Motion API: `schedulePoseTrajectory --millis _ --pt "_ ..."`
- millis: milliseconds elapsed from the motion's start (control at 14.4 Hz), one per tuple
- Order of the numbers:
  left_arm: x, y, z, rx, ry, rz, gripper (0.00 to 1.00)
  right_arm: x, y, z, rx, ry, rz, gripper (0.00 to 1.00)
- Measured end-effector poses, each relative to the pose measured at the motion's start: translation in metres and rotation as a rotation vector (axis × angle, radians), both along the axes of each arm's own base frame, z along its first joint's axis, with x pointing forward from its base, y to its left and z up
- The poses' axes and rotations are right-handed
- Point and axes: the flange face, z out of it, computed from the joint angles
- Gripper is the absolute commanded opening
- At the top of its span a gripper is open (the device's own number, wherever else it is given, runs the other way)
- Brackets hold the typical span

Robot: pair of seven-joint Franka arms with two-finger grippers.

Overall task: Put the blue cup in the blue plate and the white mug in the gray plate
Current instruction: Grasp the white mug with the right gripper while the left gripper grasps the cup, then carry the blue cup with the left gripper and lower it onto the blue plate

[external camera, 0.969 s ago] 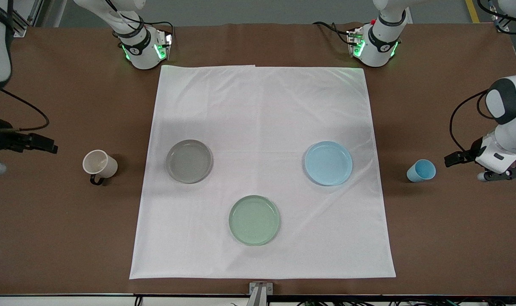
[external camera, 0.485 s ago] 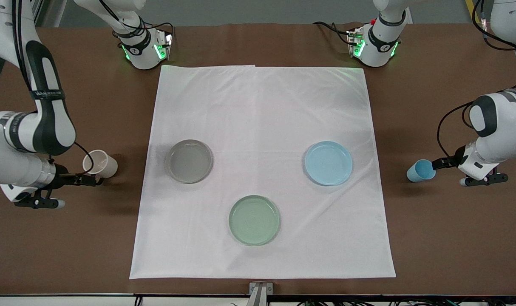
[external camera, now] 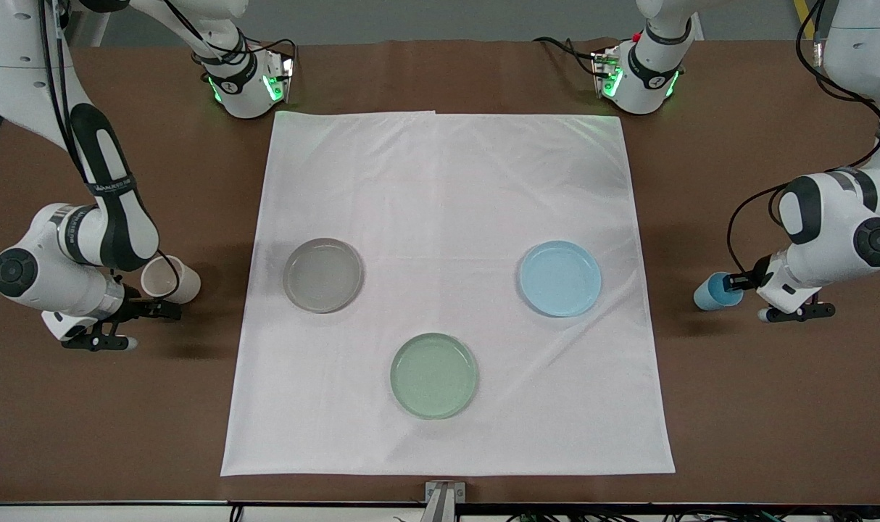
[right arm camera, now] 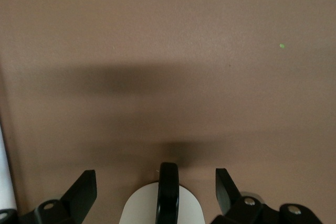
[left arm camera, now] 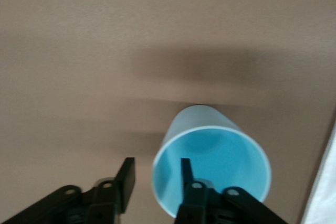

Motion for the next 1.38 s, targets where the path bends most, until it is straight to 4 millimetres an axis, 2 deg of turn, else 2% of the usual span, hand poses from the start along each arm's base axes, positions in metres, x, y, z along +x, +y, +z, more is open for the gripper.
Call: schedulePoseTrajectory --millis 208,346,485,692,900,1038,1246,1385 --pt "0.003 -0.014 0.002 -0.008 -0.005 -0.008 0.0 -0.006 -0.002 -0.008 0.002 0.016 -0.003 0.64" --pt "0.005 -0.026 0.008 -0.013 -0.013 -0.004 0.0 -0.007 -0.003 -0.009 0.002 0.017 -0.004 0.51" --pt "0.008 -0.051 0.022 -0.02 -0.014 0.017 0.0 -0.008 -0.003 -0.009 0.002 0.017 -0.004 0.41" --pt "0.007 -0.113 0.05 -0.028 -0.003 0.068 0.0 -0.008 -0.006 -0.009 0.002 0.016 -0.007 0.34" --pt "-0.001 -0.184 0.061 -0.041 0.0 0.155 0.0 -0.009 -0.01 -0.009 0.001 0.015 -0.012 0.29" --pt "-0.008 -0.224 0.06 -0.048 0.008 0.201 0.0 -0.009 -0.011 -0.009 0.001 0.014 -0.014 0.26" --pt "-0.025 -0.285 0.05 -0.037 0.031 0.258 0.01 -0.009 -0.011 -0.009 0.002 0.014 -0.012 0.12" --pt "-0.033 -0.312 0.039 -0.033 0.047 0.285 0.02 -0.009 -0.011 -0.009 0.003 0.015 -0.004 0.05"
